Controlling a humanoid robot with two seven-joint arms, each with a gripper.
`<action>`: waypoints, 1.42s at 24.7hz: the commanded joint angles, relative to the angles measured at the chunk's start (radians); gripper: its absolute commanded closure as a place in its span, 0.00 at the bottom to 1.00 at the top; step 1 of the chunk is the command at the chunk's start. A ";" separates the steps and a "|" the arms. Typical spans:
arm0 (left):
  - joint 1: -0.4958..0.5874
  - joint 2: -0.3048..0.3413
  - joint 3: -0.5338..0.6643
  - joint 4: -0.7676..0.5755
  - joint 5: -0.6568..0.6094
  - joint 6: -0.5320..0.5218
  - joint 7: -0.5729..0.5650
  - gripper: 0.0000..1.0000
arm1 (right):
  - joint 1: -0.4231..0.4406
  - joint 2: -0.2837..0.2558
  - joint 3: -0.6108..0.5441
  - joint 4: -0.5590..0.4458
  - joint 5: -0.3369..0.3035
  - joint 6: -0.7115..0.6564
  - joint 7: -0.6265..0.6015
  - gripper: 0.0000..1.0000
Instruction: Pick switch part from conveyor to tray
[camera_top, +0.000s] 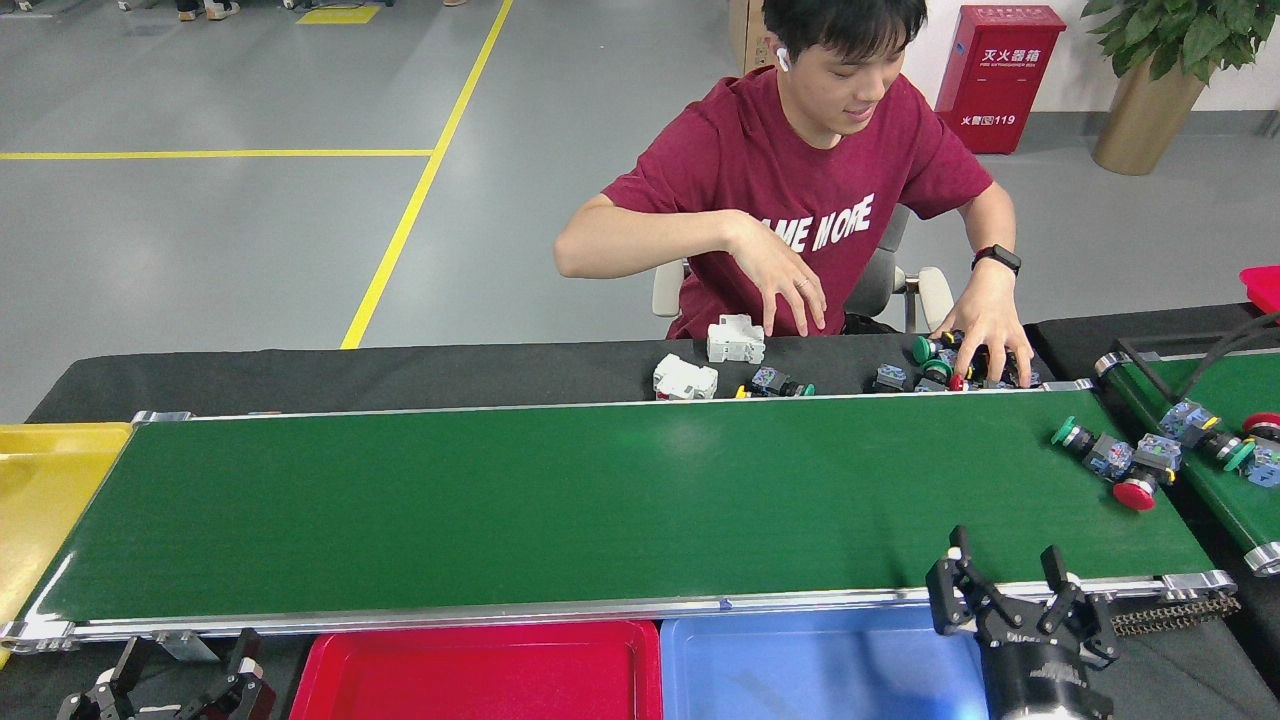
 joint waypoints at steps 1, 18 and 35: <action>-0.001 0.011 0.001 -0.012 0.003 0.000 0.006 0.00 | -0.053 -0.015 -0.002 0.041 -0.001 0.063 0.023 0.13; 0.003 0.009 -0.001 -0.011 0.003 -0.031 0.008 0.00 | -0.411 -0.090 -0.004 0.572 -0.015 0.125 0.034 0.10; 0.002 0.011 -0.004 -0.012 0.005 -0.031 0.006 0.00 | -0.467 -0.103 0.001 0.658 -0.015 0.125 0.025 0.16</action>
